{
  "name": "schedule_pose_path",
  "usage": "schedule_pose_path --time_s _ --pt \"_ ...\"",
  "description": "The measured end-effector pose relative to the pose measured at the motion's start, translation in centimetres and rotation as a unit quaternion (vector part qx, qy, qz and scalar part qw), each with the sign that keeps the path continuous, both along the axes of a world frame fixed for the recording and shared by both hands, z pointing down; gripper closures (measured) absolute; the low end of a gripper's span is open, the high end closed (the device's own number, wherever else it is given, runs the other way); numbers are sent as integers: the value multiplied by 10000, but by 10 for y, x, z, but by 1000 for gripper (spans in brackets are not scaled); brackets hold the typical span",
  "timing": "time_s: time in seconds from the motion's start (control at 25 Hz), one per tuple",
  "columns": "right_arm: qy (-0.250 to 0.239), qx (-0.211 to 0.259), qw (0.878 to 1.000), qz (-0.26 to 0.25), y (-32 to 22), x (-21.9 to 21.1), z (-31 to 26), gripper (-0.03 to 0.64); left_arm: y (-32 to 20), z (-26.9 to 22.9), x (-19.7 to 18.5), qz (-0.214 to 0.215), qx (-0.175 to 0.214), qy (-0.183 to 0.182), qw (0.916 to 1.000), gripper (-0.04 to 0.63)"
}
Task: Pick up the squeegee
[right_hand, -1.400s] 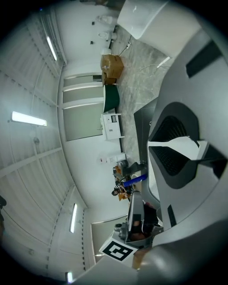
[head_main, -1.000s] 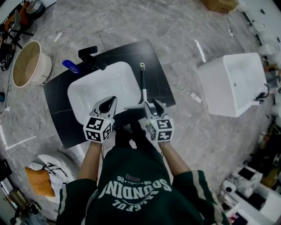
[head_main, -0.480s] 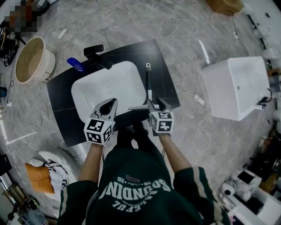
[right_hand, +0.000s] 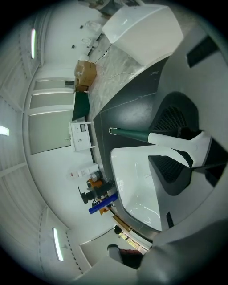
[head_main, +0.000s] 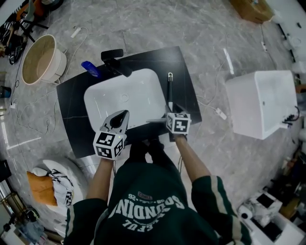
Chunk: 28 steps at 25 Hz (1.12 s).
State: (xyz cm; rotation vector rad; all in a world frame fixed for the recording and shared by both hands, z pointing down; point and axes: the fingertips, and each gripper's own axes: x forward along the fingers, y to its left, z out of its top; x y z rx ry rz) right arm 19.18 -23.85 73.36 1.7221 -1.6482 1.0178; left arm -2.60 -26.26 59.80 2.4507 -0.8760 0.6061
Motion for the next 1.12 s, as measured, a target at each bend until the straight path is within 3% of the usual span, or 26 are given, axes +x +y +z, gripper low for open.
schedule_pose_path --time_s 0.36,0.6,1.0,1.12 --pt "169 -519 9983 187 -14 10 21 474 -8 0 -17 -257 -40 -28 9997 594" --pt "-32 -914 9957 177 -8 -4 28 474 -10 0 -24 -390 -61 -19 9992 594" --pt "-253 -1009 9945 126 -10 -11 30 522 -12 1 -31 -528 -66 -27 9986 594" --pt "-85 -1046 9945 21 -8 -8 28 529 -12 -1 -34 -561 -38 -24 9984 594"
